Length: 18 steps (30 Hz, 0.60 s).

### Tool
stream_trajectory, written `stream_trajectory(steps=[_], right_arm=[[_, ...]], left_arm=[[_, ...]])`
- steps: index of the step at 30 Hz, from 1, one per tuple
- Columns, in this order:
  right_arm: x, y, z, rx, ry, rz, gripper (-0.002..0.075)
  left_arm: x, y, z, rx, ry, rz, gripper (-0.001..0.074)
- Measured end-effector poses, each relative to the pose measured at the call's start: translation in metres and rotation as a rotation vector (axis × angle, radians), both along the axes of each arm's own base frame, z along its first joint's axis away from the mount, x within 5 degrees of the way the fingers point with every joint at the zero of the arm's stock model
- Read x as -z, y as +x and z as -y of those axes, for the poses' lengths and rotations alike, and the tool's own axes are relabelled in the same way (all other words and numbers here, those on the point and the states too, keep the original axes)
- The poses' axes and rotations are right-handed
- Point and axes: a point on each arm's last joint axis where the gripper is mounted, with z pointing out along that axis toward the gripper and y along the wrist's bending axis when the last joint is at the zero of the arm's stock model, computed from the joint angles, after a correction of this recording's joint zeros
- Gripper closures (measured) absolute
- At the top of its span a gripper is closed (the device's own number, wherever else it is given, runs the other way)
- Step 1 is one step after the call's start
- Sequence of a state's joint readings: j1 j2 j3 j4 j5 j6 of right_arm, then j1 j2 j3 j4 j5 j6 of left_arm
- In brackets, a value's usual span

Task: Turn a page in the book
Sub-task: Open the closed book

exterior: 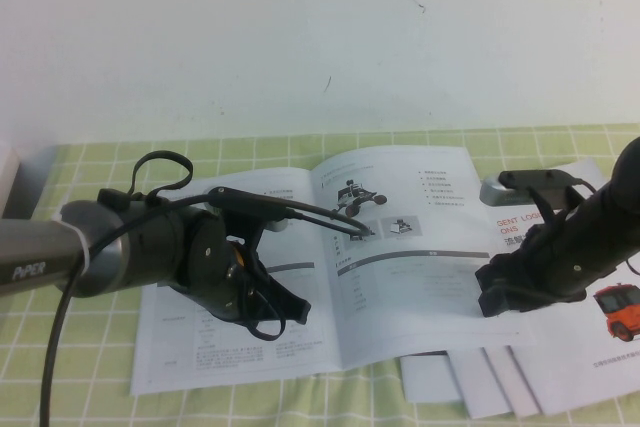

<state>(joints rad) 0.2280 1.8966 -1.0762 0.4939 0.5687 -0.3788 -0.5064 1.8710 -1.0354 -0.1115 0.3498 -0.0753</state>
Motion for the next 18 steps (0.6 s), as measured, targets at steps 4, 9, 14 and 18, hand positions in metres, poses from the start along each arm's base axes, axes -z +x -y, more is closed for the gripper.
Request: stream_trajectory(steps=[4, 9, 14, 18], right_arm=[[-0.0024, 0.0027, -0.0005, -0.010, -0.003, 0.006, 0.0358], [-0.0067, 0.0061, -0.0010, -0.025, -0.008, 0.017, 0.0389], [-0.0066, 0.0056, -0.0001, -0.040, -0.022, 0.011, 0.0394], [-0.0059, 0.0044, 0.0011, -0.061, -0.041, 0.004, 0.0396]], left_arm=[[0.0000, 0.0000, 0.0000, 0.005, 0.002, 0.001, 0.0737], [0.0000, 0.0000, 0.0000, 0.006, 0.002, 0.002, 0.0737], [0.0000, 0.0000, 0.0000, 0.006, 0.002, 0.002, 0.0737], [0.0000, 0.0000, 0.0001, 0.004, 0.001, 0.001, 0.0737]])
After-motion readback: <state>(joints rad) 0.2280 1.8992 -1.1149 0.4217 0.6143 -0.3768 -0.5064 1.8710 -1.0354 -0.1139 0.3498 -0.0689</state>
